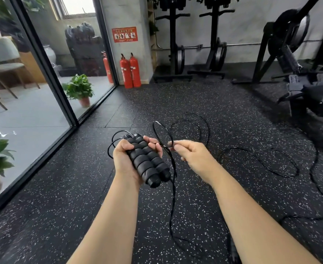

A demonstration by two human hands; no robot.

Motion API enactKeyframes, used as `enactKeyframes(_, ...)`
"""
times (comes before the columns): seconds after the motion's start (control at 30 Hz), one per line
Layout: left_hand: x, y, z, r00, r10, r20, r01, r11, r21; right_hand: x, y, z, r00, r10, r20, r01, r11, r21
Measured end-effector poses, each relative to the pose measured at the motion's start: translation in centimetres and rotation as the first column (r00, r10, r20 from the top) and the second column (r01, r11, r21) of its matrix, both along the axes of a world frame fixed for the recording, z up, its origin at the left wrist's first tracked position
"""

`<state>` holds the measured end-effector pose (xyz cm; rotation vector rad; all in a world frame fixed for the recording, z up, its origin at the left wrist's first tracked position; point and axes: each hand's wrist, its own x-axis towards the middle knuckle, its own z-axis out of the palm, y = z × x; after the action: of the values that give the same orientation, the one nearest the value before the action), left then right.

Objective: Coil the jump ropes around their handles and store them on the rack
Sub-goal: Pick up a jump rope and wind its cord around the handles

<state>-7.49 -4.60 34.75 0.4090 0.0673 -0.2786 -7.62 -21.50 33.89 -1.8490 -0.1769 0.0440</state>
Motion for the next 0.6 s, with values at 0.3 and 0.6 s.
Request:
enactKeyframes(0.3,0.1,-0.1,0.0,0.998,-0.014,-0.067,0.018,0.997,0.070,0.3,0.7,-0.5,0.990,-0.097,0.099,0.105,0.991,-0.078)
enactKeyframes(0.6,0.0,-0.7,0.5,0.992,-0.019,-0.128,0.033,0.994,0.108,0.3,0.9,-0.8,0.923,-0.088,0.376,0.353,0.584,-0.731)
